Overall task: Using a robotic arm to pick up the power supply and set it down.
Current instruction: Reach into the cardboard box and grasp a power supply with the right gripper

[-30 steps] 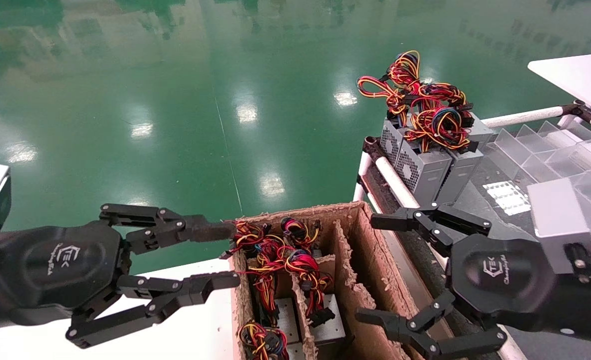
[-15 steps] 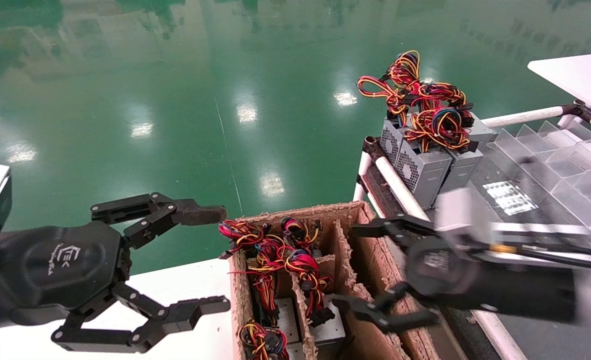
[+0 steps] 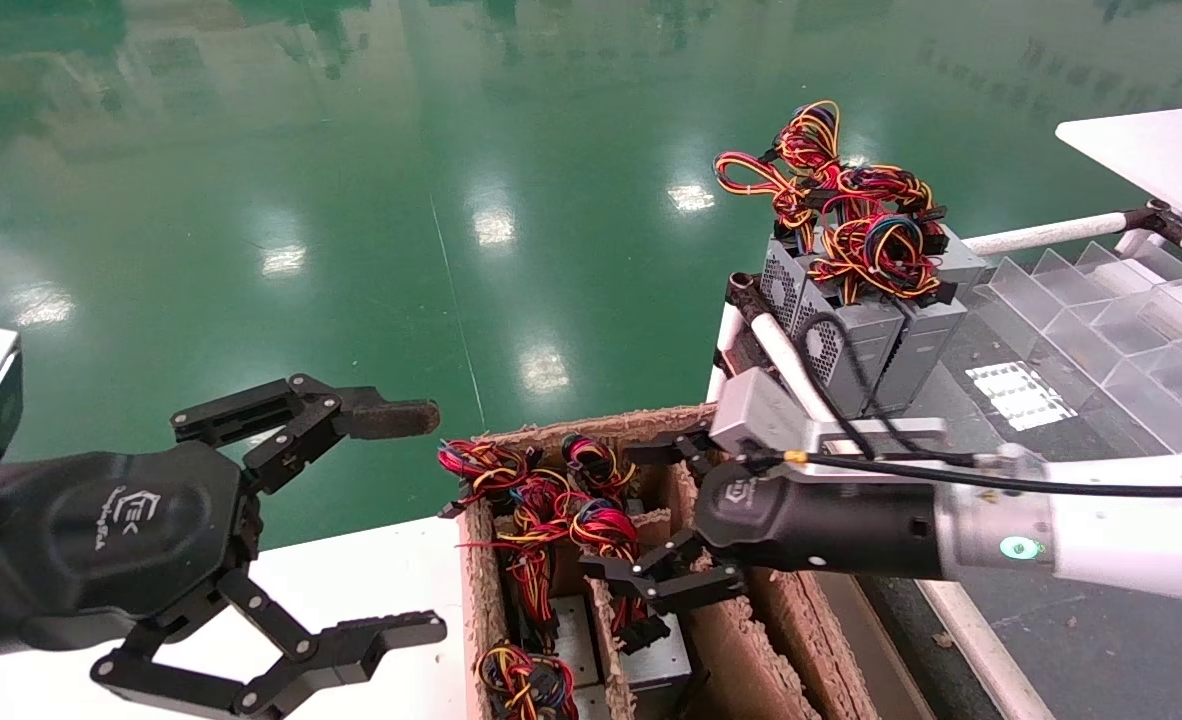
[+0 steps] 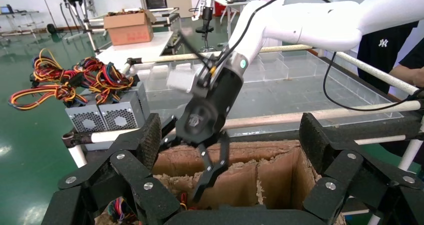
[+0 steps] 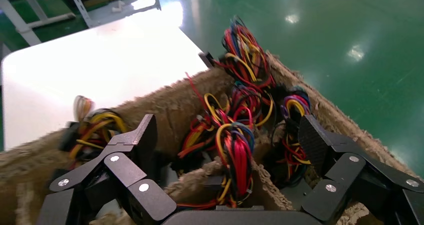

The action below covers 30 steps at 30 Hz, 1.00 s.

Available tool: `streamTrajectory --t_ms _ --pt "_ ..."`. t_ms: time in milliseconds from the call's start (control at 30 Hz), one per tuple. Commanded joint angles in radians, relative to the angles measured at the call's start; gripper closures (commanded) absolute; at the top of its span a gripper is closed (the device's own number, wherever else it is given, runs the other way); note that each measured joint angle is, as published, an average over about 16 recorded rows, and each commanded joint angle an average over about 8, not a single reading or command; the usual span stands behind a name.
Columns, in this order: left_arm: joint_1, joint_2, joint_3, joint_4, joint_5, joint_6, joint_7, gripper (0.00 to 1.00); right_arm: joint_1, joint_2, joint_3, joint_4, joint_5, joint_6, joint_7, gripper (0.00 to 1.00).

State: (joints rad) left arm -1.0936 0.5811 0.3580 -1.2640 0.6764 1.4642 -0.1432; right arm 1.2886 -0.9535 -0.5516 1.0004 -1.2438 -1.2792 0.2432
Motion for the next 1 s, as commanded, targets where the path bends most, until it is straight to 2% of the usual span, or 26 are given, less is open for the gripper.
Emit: streamTrajectory --t_ms 33,400,1000 --pt "0.0 0.0 0.0 0.0 0.0 0.0 0.0 0.0 0.009 -0.025 -0.008 -0.028 -0.013 0.008 -0.012 1.0" --pt "0.0 0.0 0.0 0.0 0.0 0.0 0.0 0.0 0.017 -0.081 -0.03 -0.102 -0.055 0.04 -0.067 1.0" --pt "0.0 0.0 0.0 0.0 0.0 0.0 0.0 0.0 -0.023 -0.076 -0.018 -0.111 -0.044 0.065 -0.105 1.0"
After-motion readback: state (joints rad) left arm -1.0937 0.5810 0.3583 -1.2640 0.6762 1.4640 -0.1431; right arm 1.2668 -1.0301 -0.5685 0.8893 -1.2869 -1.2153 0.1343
